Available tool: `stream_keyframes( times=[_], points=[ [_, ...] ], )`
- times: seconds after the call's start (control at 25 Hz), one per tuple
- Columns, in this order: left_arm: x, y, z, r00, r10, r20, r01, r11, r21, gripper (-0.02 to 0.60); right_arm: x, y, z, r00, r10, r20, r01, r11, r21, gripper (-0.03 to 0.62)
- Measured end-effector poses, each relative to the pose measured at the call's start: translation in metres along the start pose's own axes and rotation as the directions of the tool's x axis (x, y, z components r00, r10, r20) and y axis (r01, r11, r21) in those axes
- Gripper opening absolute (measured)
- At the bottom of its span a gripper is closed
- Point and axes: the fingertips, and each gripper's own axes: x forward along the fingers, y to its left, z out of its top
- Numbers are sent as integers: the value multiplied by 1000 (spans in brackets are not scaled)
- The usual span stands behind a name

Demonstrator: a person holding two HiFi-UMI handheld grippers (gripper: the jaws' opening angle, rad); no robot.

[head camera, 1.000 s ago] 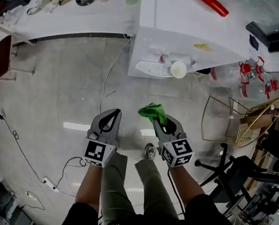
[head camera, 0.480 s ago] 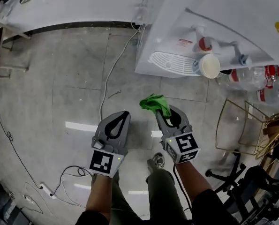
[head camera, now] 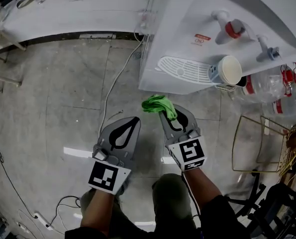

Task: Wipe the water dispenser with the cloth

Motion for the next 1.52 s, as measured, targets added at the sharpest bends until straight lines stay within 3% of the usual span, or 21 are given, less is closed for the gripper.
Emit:
stream_keyframes(
  times=[0.32, 0.64, 0.8, 1.04, 1.32, 1.52],
  points=[
    [0, 1, 24, 998, 40, 52, -42, 998, 53, 2, 54, 0, 18, 996, 10, 89, -1, 995, -97, 91],
    [-10, -19, 32, 999, 27, 37, -30, 998, 60, 2, 87, -23, 26, 998, -29, 48, 34, 995, -95, 91],
    [-7, -23, 31, 999, 29, 36, -31, 997, 64, 2, 76, -39, 19, 998, -43, 36, 46, 994, -96, 91],
    [3, -27, 37, 996, 18, 88, -28, 993, 118, 2, 39, -102, -12, 989, -149, 9, 149, 987, -58, 91],
    [5, -41, 16, 1000, -23, -5, 24, 987, 158, 2, -9, -174, -40, 969, -243, -43, 238, 967, -89, 94],
    [4, -44, 15, 999, -25, -43, 31, 991, 129, 2, -33, -211, -53, 951, -301, -70, 294, 951, -97, 95]
  ],
)
